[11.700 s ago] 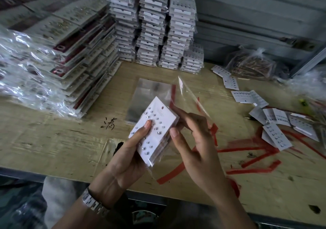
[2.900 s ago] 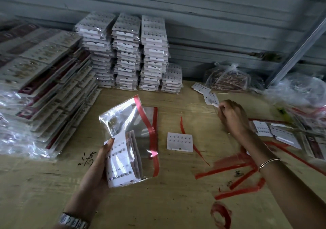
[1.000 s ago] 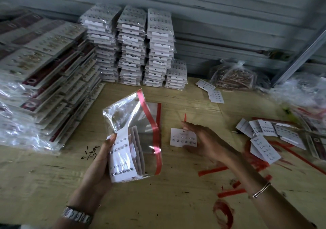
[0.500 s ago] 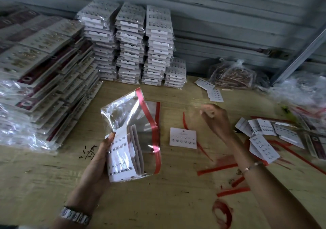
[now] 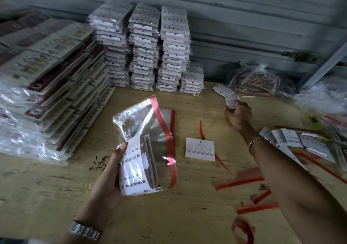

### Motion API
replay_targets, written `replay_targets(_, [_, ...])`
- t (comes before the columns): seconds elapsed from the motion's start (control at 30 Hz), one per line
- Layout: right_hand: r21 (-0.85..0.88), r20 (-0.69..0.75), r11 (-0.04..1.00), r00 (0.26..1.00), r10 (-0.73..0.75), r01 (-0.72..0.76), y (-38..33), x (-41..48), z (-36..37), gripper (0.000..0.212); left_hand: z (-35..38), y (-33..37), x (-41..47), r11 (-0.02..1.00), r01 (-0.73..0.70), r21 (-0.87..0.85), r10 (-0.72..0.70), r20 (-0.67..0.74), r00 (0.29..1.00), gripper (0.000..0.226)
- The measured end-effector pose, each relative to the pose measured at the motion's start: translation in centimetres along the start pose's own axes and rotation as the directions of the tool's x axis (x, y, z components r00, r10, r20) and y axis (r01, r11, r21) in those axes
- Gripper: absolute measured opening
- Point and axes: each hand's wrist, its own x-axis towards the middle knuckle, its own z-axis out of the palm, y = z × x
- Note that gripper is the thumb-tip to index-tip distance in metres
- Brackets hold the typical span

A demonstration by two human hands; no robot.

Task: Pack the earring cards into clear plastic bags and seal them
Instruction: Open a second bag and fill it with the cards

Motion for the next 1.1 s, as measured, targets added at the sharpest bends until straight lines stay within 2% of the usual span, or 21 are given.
replay_targets(0.17, [0.080,-0.076,0.997,0.997,0.010,-0.003,-0.2,-0.7,-0.8,0.049,0.2,-0.1,0.0,1.000,0.017,-0.003,-0.017,-0.039,0.999,0.045])
replay_targets(0.27, [0.230,-0.113,0.973,0.993,0.029,-0.002,-0.6,-2.4,-2.3,0.059,0.4,0.1,-0.1,1.000,0.015,0.021,-0.014,-0.061,0.998,0.043])
replay_targets(0.37, [0.209,-0.164,0.974,0.985,-0.047,0.081,-0.8,-4.7,-4.4,0.064,0.4,0.0,-0.1,1.000,0.002,0.016,-0.001,-0.050,0.999,0.044])
replay_targets(0.47, [0.086,-0.075,0.986,0.988,-0.134,0.141,-1.4,-6.6,-7.2,0.072,0.5,0.1,-0.2,1.000,0.009,0.013,-0.009,-0.021,1.000,0.047])
replay_targets(0.53, [-0.138,0.055,0.974,0.984,-0.172,0.178,-1.9,-7.7,-9.1,0.077,0.5,0.1,-0.2,1.000,0.010,0.012,-0.009,-0.017,1.000,0.046])
replay_targets(0.6, [-0.364,0.207,0.910,0.970,-0.129,0.199,-2.7,-8.8,-10.4,0.076,0.3,0.0,-0.1,1.000,0.013,0.008,-0.013,-0.001,1.000,0.046])
replay_targets(0.7, [-0.514,0.400,0.824,0.916,-0.016,0.239,-4.0,-10.5,-10.7,0.075,0.2,0.0,-0.2,1.000,0.016,0.008,-0.016,0.020,1.000,0.046])
replay_targets(0.8, [-0.506,0.514,0.786,0.856,-0.055,0.354,-4.9,-11.4,-10.1,0.077,0.3,0.1,-0.4,1.000,0.017,0.010,-0.017,0.039,0.999,0.049])
replay_targets(0.9, [-0.423,0.568,0.785,0.807,-0.159,0.453,-5.0,-11.0,-9.4,0.079,0.4,0.2,-0.6,0.999,0.035,0.004,-0.036,0.080,0.996,0.064])
replay_targets(0.97, [-0.350,0.585,0.809,0.785,-0.205,0.472,-4.5,-10.6,-8.9,0.077,0.3,0.1,-0.5,0.999,0.035,-0.019,-0.033,0.081,0.996,0.069])
replay_targets(1.1, [-0.173,0.585,0.866,0.756,-0.292,0.469,-2.0,-9.3,-8.5,0.080,0.4,0.1,-0.5,0.996,0.052,-0.073,-0.039,0.173,0.984,0.058])
